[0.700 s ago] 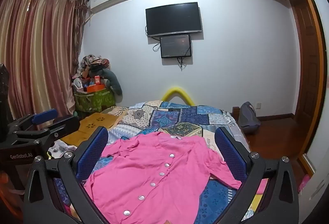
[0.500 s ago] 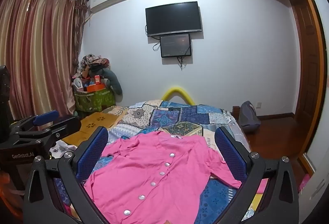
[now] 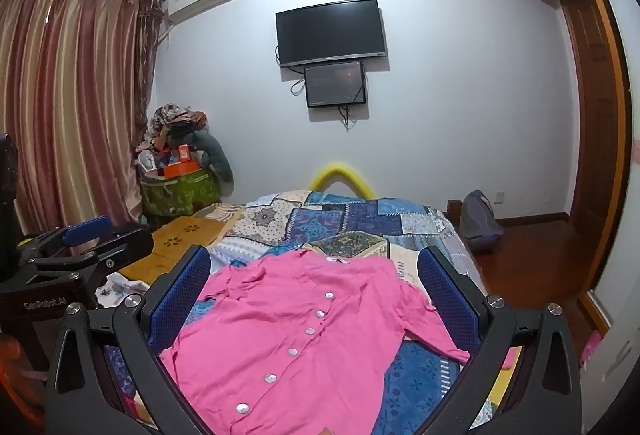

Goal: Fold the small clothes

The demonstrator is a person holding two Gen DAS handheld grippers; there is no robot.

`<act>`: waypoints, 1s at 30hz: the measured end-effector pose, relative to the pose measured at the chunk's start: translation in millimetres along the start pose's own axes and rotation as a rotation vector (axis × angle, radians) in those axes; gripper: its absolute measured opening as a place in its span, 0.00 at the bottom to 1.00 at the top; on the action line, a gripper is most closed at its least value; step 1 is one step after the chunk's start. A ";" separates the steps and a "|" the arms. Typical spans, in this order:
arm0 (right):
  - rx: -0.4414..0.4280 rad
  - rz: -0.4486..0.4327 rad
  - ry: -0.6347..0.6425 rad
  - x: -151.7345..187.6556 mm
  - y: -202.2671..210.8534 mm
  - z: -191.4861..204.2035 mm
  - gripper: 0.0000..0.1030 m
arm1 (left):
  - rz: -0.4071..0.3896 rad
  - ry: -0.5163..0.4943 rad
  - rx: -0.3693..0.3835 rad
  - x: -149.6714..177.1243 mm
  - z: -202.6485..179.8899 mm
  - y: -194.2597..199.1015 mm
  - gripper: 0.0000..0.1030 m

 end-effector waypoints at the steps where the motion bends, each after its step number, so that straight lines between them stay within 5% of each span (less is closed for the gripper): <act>1: 0.001 0.001 0.000 -0.2 0.0 0.3 1.00 | -0.001 0.001 -0.002 -0.3 0.8 0.4 1.00; 30: -0.003 0.003 -0.009 0.4 -2.2 -2.7 1.00 | 0.007 0.002 -0.017 -0.7 2.0 -6.5 1.00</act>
Point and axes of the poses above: each gripper's, at about its wrist camera, not at the fingertips, and y roughly against the way its jaws point, z to its left, x to its underside, the point moved 6 cm from there along -y, roughly the way its jaws point, and after that the axes turned 10 degrees about y, right-handed, at the moved point
